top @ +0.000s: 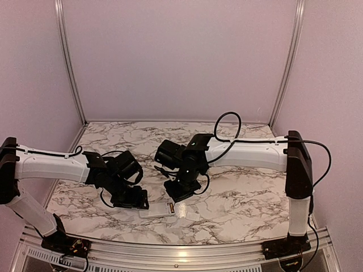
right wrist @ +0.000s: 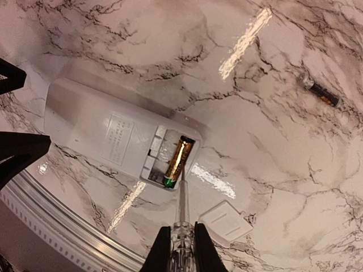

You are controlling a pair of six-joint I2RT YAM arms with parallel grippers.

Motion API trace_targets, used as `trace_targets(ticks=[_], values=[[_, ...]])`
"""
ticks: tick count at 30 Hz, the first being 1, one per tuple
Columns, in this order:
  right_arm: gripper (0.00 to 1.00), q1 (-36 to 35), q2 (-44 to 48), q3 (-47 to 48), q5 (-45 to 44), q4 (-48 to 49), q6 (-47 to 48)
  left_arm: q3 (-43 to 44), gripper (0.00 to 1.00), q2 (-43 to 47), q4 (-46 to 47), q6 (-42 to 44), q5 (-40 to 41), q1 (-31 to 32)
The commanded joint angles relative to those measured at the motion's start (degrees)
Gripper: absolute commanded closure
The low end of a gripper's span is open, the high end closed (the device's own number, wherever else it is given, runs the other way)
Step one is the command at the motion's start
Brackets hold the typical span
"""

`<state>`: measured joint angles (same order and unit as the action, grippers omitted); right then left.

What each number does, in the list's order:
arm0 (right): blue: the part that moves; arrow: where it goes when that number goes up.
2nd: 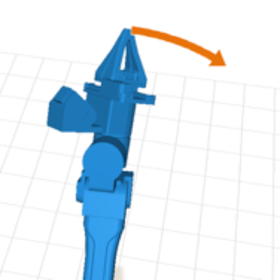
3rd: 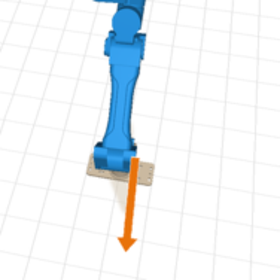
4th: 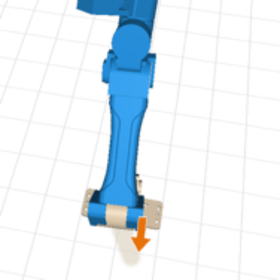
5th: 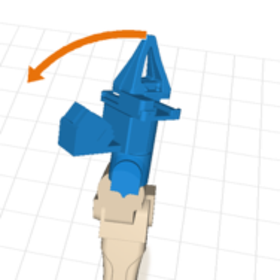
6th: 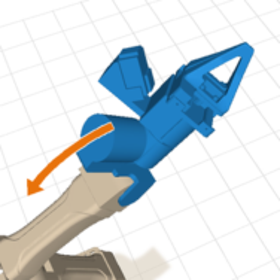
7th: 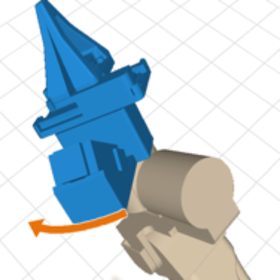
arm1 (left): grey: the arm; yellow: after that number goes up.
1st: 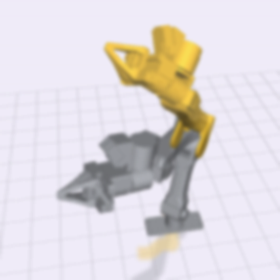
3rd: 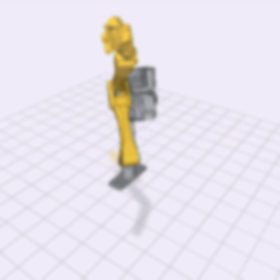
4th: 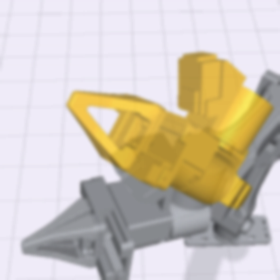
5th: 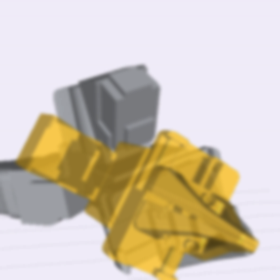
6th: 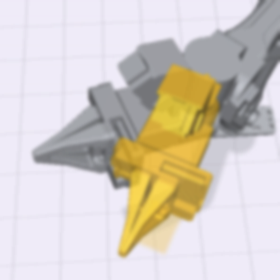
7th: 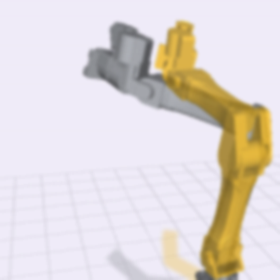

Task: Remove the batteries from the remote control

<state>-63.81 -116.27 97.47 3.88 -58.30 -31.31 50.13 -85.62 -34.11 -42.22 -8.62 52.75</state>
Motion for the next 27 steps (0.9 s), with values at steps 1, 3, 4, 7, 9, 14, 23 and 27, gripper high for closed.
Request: trace_targets(ticks=[1, 3, 4, 7, 9, 14, 23, 27], values=[[1.0, -0.26, -1.67, 2.63, -3.2, -5.09, 0.47, -2.28, 0.26, -1.98, 2.53, -0.16, -2.17, -0.82], [1.0, -0.31, -1.8, 3.13, -3.6, -5.8, 0.54, -2.93, 0.27, -2.38, 4.01, -0.02, -4.05, -1.01], [1.0, -0.29, -1.92, 3.4, -3.61, -6.16, 0.56, -3.13, 0.28, -2.5, 4.67, 0.01, -4.67, -1.06], [1.0, -0.26, -2.19, 3.86, -3.62, -6.51, 0.8, -3.29, 0.31, -3.32, 6.61, 0.37, -6.73, -1.25], [1.0, -0.27, -2.5, 4.07, -3.62, -6.6, 0.91, -3.45, 0.32, -3.73, 7.9, 0.53, -8.26, -1.21], [1.0, -0.31, -3.48, 5.23, -3.62, -7.55, 0.99, -3.48, 0.33, -3.83, 9.79, 0.69, -10.39, -1.23], [1.0, -1.25, -5.02, 5.64, -4.51, -7.9, 1.28, -3.13, 0.35, -5.89, 11.39, 0.95, -13.69, -1.24], [1.0, -1.25, -5.33, 6.04, -4.54, -7.96, 1.36, -2.63, 0.36, -7.15, 11.14, 1.14, -14.11, -1.28]])
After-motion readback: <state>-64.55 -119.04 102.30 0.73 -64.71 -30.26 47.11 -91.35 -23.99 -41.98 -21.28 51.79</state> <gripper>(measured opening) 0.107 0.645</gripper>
